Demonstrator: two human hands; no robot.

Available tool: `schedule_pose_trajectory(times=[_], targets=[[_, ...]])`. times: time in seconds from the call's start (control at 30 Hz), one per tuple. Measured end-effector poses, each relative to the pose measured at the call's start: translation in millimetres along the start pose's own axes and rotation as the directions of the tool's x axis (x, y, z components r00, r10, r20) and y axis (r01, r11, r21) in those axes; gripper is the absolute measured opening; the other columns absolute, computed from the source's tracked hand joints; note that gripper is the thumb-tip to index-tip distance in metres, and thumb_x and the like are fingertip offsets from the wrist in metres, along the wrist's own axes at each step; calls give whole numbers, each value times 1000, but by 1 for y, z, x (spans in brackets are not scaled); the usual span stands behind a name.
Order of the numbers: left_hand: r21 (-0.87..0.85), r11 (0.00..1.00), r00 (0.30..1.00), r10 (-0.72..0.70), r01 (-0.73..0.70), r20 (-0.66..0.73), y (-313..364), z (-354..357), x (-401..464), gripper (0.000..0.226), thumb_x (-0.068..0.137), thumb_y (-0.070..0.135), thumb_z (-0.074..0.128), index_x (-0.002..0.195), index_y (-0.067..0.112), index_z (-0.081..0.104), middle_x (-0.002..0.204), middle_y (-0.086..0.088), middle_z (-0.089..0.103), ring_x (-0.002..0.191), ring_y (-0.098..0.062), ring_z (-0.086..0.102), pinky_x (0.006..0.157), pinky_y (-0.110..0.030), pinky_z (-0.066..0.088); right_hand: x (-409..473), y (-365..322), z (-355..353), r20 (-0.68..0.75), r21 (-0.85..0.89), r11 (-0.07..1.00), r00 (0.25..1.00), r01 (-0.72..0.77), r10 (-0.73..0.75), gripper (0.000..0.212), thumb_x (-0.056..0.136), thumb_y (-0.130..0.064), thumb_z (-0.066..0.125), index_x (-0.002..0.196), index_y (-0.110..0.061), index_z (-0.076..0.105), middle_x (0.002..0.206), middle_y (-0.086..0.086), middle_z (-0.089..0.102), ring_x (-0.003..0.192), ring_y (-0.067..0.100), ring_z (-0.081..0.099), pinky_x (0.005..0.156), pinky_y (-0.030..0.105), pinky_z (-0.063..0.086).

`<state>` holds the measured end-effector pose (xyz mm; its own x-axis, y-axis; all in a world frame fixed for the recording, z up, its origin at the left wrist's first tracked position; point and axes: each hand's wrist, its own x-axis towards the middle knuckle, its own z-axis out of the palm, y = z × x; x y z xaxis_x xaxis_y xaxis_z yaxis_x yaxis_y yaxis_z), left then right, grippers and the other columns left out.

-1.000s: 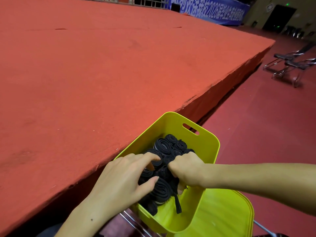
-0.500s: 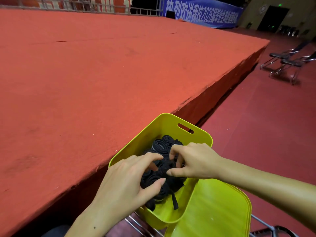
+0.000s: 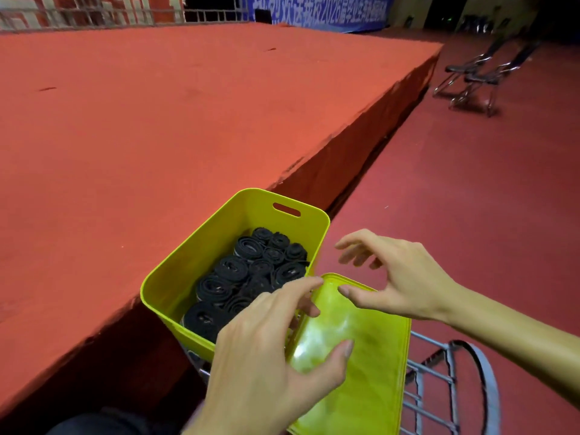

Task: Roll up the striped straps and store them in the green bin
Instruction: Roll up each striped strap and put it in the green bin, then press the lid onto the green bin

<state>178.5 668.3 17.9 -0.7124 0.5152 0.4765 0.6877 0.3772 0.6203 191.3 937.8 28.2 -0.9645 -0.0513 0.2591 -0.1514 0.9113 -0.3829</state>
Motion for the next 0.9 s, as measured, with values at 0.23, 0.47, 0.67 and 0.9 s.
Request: schedule_pose_trajectory(times=[0.23, 0.47, 0.67, 0.9], targets=[[21, 983, 971, -184, 183, 154, 7, 57, -47, 70, 64, 73, 73, 128, 52, 58, 93, 26, 67, 68, 1, 64, 59, -21, 55, -42, 65, 26, 72, -156, 969, 976, -190, 203, 64, 78, -86, 53, 127, -46, 48, 107, -29, 70, 94, -4, 67, 81, 39, 58], [280, 872, 858, -466, 403, 216, -25, 88, -78, 93, 61, 99, 35, 143, 58, 29, 98, 26, 64, 102, -2, 68, 81, -26, 52, -59, 123, 63, 200, -353, 910, 932, -219, 302, 76, 80, -91, 45, 135, -39, 47, 123, -15, 70, 110, 18, 70, 79, 38, 56], [522, 759, 783, -570, 389, 247, -37, 91, -97, 94, 70, 103, 40, 150, 57, 18, 114, 14, 73, 113, -13, 72, 84, -32, 52, -61, 138, 89, 308, -421, 878, 875, -226, 373, 94, 80, -98, 39, 149, -34, 38, 136, 1, 62, 116, 30, 63, 82, 45, 52], [489, 721, 685, -667, 491, 295, -45, 93, -101, 119, 56, 110, 43, 154, 66, -6, 134, 13, 69, 121, -13, 70, 92, -31, 55, -58, 141, 100, 353, -361, 901, 858, -242, 372, 94, 82, -96, 40, 152, -34, 33, 143, 1, 59, 120, 29, 61, 93, 47, 53]])
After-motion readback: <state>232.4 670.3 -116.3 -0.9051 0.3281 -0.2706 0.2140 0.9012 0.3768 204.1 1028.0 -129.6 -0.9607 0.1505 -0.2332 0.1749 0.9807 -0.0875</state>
